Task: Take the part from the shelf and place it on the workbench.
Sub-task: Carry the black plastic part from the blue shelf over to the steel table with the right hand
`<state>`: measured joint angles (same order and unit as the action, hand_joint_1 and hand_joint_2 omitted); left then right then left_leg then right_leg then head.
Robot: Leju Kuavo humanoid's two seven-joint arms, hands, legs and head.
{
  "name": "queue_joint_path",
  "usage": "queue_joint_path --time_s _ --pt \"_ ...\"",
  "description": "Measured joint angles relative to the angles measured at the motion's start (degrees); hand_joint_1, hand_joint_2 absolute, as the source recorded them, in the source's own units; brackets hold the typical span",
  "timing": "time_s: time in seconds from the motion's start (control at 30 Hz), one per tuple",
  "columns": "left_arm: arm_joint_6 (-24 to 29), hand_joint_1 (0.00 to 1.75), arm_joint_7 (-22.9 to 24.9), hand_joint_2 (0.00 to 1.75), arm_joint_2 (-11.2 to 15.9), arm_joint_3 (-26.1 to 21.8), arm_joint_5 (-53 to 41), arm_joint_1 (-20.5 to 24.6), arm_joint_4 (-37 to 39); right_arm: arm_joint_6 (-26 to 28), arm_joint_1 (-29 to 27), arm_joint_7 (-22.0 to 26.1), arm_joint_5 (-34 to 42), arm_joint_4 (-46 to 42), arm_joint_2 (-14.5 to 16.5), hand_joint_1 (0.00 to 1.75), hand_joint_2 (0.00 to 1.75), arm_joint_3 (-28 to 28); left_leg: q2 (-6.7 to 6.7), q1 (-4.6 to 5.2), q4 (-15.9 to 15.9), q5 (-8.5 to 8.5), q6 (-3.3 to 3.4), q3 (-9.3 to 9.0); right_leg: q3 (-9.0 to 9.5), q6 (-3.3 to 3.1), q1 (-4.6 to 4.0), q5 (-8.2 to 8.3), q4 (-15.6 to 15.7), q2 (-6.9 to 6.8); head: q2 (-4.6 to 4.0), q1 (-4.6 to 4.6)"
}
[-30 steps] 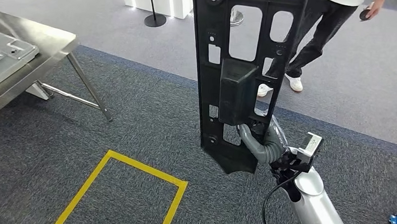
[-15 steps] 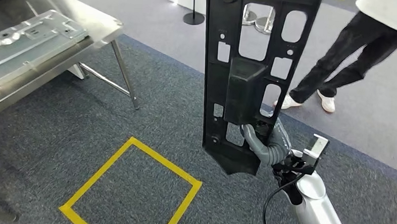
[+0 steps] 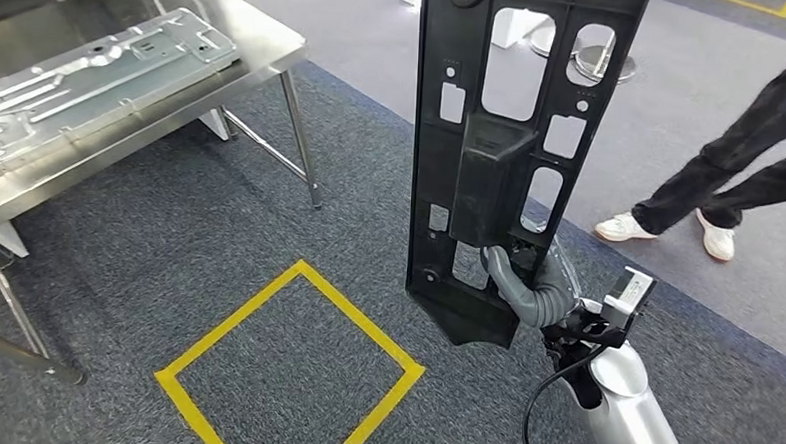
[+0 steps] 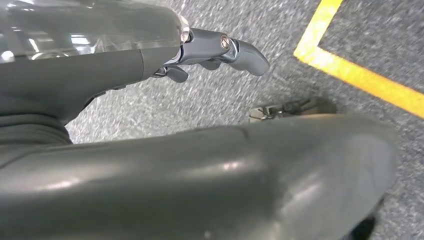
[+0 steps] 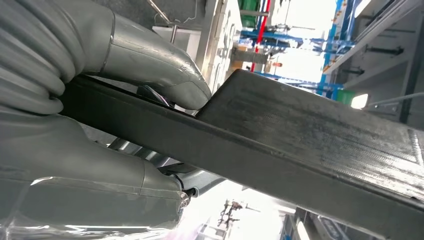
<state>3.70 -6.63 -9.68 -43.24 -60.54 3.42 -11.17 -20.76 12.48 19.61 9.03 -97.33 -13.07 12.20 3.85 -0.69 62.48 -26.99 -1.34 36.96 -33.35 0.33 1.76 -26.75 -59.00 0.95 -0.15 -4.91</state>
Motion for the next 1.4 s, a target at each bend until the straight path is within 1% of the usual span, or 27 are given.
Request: queue_joint_path --time_s 0.07,0.13,0.17,0.2,0.27,0.33,0.4,0.43,0.5,0.57,0.6,0.63,0.67,0.73,0.8,0.87,0.9,0.93,1.0,1.07,1.1,1.13,1.17,1.2,1.3,1.33,1.4 --pt "0.0 0.00 0.0 0.00 0.0 0.0 0.0 0.1 0.0 0.0 -0.1 0.0 0.0 -0.1 -0.1 1.75 1.75 0.0 -2.55 0.00 7.6 -3.78 -0.26 3.43 0.05 -0.42 -0.34 -0.11 0.0 -1.46 0.00 -0.01" --pt "0.0 0.00 0.0 0.00 0.0 0.0 0.0 0.0 0.0 0.0 -0.1 0.0 0.0 -0.1 -0.1 1.75 1.75 0.0 -3.26 -0.03 12.9 -5.43 -0.27 5.80 0.07 -0.56 -0.65 -0.20 0.0 -2.97 0.00 -0.01" --pt "0.0 0.00 0.0 0.00 0.0 0.0 0.0 0.0 0.0 0.0 -0.1 0.0 0.0 -0.1 -0.1 1.75 1.75 0.0 -3.41 0.00 12.4 -4.68 -0.11 5.43 0.12 -0.59 -0.78 -0.25 0.0 -3.70 0.00 -0.01" --pt "0.0 0.00 0.0 0.00 0.0 0.0 0.0 0.0 0.0 0.0 -0.1 0.0 0.0 -0.1 -0.1 1.75 1.75 0.0 -3.72 0.06 9.6 -3.05 0.19 3.88 0.22 -0.59 -0.91 -0.31 0.0 -4.40 0.00 -0.01" --pt "0.0 0.00 0.0 0.00 0.0 0.0 0.0 0.0 0.0 0.0 -0.1 0.0 0.0 -0.1 -0.1 1.75 1.75 0.0 -6.11 0.68 1.3 0.09 1.21 -0.52 0.47 -0.41 -1.20 -0.52 0.0 -5.69 0.00 -0.01" --pt "0.0 0.00 0.0 0.00 0.1 0.0 0.0 0.2 0.0 0.0 -0.1 0.0 0.0 -0.2 -0.1 1.75 1.75 0.0 -7.99 1.44 -3.1 1.04 2.06 -2.68 0.59 0.05 -1.36 -0.69 0.0 -6.85 0.00 0.00" --pt "0.0 0.00 0.0 0.00 0.1 0.0 0.0 0.0 0.0 0.0 -0.1 0.0 0.0 -0.3 -0.1 1.75 1.75 0.0 -7.15 1.61 -3.7 1.13 2.47 -2.60 0.83 0.59 -1.45 -0.72 0.2 -8.05 0.00 0.00" --pt "0.0 0.00 0.0 0.00 0.1 0.0 0.0 -0.1 0.0 0.0 0.0 0.0 0.0 -0.3 -0.1 1.75 1.75 0.0 -6.47 1.44 -4.1 1.41 2.62 -2.75 1.02 0.89 -1.38 -0.88 0.2 -7.93 0.00 0.01" --pt "0.0 0.00 0.0 0.00 0.1 0.0 0.0 0.0 0.0 0.0 0.1 0.0 0.0 -0.4 0.0 1.75 1.75 -0.1 -5.17 0.96 -5.1 2.09 3.08 -3.20 0.21 1.46 -1.19 -2.64 -2.1 -5.28 0.00 0.01" --pt "0.0 0.00 0.0 0.00 0.0 0.0 0.0 0.2 0.0 0.0 0.0 0.0 0.0 -0.4 0.1 1.75 1.75 -0.2 -3.88 0.73 -5.4 2.42 3.35 -3.25 -3.08 1.83 -0.96 -6.13 -8.9 -2.03 0.00 0.01" --pt "0.0 0.00 0.0 0.00 0.0 0.0 0.0 0.2 0.0 0.0 -0.2 0.0 0.0 -0.3 0.1 1.75 1.75 -0.2 -3.19 0.73 -5.3 2.45 3.38 -3.21 -4.97 1.97 -0.95 -7.48 -12.6 -1.45 0.00 0.01" --pt "0.0 0.00 0.0 0.00 0.0 0.0 0.0 0.2 0.0 0.0 -0.3 0.0 0.0 -0.3 0.1 1.75 1.75 -0.2 -2.48 0.72 -5.3 2.44 3.38 -3.21 -6.22 2.12 -0.91 -7.81 -14.8 -1.26 0.00 0.01" --pt "0.0 0.00 0.0 0.00 0.0 0.0 0.0 0.2 0.0 0.0 -0.4 0.0 0.0 -0.3 0.1 1.75 1.75 -0.3 -1.80 0.68 -5.2 2.42 3.34 -3.23 -6.55 2.25 -0.83 -7.01 -15.0 -1.21 0.00 0.00" --pt "0.0 0.00 0.0 0.00 0.0 0.0 0.0 0.1 0.0 0.0 -0.4 0.0 0.0 -0.3 0.2 1.75 1.75 -0.3 -0.44 0.56 -4.8 2.25 3.05 -3.20 -4.09 2.49 -0.45 -2.81 -8.9 -0.63 0.00 0.01" --pt "0.0 0.00 0.0 0.00 0.0 0.0 0.0 0.2 0.0 0.0 -0.4 0.0 0.0 -0.3 0.2 1.75 1.75 -0.4 0.78 0.59 -4.0 1.94 2.47 -2.73 -1.25 2.51 -0.04 -0.11 -2.1 1.25 0.00 0.01" --pt "0.0 0.00 0.0 0.00 0.0 0.0 0.0 0.2 0.0 0.0 -0.4 0.0 0.0 -0.3 0.3 1.75 1.75 -0.4 1.70 0.58 -3.6 1.90 1.80 -2.11 -0.71 2.01 -0.13 -0.10 -0.3 2.10 0.00 0.00" --pt "0.0 0.00 0.0 0.00 0.0 0.0 0.0 0.1 0.0 0.0 -0.4 0.0 0.0 -0.3 0.3 1.75 1.75 -0.4 2.14 0.51 -3.6 1.97 1.43 -1.92 -0.75 1.56 -0.19 -0.01 -0.2 1.62 0.00 -0.01" --pt "0.0 0.00 0.0 0.00 0.0 0.0 0.0 0.1 0.0 0.0 -0.4 0.0 0.0 -0.3 0.3 1.75 1.75 -0.4 1.99 0.42 -3.5 1.93 1.14 -1.82 -0.63 1.15 -0.18 0.07 -0.1 1.10 0.00 -0.01" --pt "0.0 0.00 0.0 0.00 0.0 0.0 0.0 0.0 0.0 0.0 -0.3 0.0 0.0 -0.3 0.3 1.75 1.75 -0.5 -0.06 0.43 -1.3 0.55 0.62 -0.82 -0.19 0.35 -0.06 0.21 0.4 0.07 0.00 -0.01" --pt "0.0 0.00 0.0 0.00 0.0 0.0 0.0 0.1 0.0 0.0 -0.3 0.0 0.0 -0.3 0.2 1.75 1.75 -0.5 -2.55 0.34 5.2 -2.75 0.30 2.19 0.13 -0.14 -0.21 0.11 0.6 -0.97 0.00 -0.01" --pt "0.0 0.00 0.0 0.00 0.0 0.0 0.0 0.1 0.0 0.0 -0.3 0.0 0.0 -0.3 0.2 1.75 1.75 -0.5 -3.00 0.20 9.0 -4.26 0.16 4.02 0.18 -0.25 -0.31 0.04 0.6 -1.48 0.00 -0.01" --pt "0.0 0.00 0.0 0.00 0.0 0.0 0.0 0.1 0.0 0.0 -0.3 0.0 0.0 -0.3 0.2 1.75 1.75 -0.5 -3.18 0.08 11.7 -5.07 0.06 5.36 0.20 -0.29 -0.38 -0.01 0.6 -1.91 0.00 -0.01" --pt "0.0 0.00 0.0 0.00 0.0 0.0 0.0 0.1 0.0 0.0 -0.3 0.0 0.0 -0.3 0.2 1.75 1.75 -0.5 -3.29 0.01 12.4 -4.77 0.03 5.68 0.24 -0.28 -0.42 -0.05 0.6 -2.28 0.00 -0.01" --pt "0.0 0.00 0.0 0.00 0.0 0.0 0.0 0.1 0.0 0.0 -0.3 0.0 0.0 -0.3 0.2 1.75 1.75 -0.5 -3.38 -0.02 10.8 -3.51 0.09 4.87 0.31 -0.21 -0.45 -0.10 0.5 -2.59 0.00 -0.01" --pt "0.0 0.00 0.0 0.00 0.0 0.0 0.0 0.1 0.0 0.0 -0.3 0.0 0.0 -0.3 0.2 1.75 1.75 -0.5 -4.28 0.29 -0.5 1.09 0.85 -0.97 0.67 0.27 -0.60 -0.35 0.5 -3.40 0.00 -0.01" --pt "0.0 0.00 0.0 0.00 0.0 0.0 0.0 0.2 0.0 0.0 -0.3 0.0 0.0 -0.3 0.2 1.75 1.75 -0.5 -4.51 0.49 -2.8 1.60 1.12 -2.10 0.72 0.54 -0.69 -0.42 0.6 -3.66 0.00 -0.01" --pt "0.0 0.00 0.0 0.00 0.0 0.0 0.0 0.1 0.0 0.0 -0.2 0.0 0.0 -0.3 0.2 1.75 1.75 -0.5 -4.22 0.84 -3.9 1.61 1.59 -2.46 0.82 1.20 -0.84 -0.42 0.8 -4.31 0.00 -0.01"
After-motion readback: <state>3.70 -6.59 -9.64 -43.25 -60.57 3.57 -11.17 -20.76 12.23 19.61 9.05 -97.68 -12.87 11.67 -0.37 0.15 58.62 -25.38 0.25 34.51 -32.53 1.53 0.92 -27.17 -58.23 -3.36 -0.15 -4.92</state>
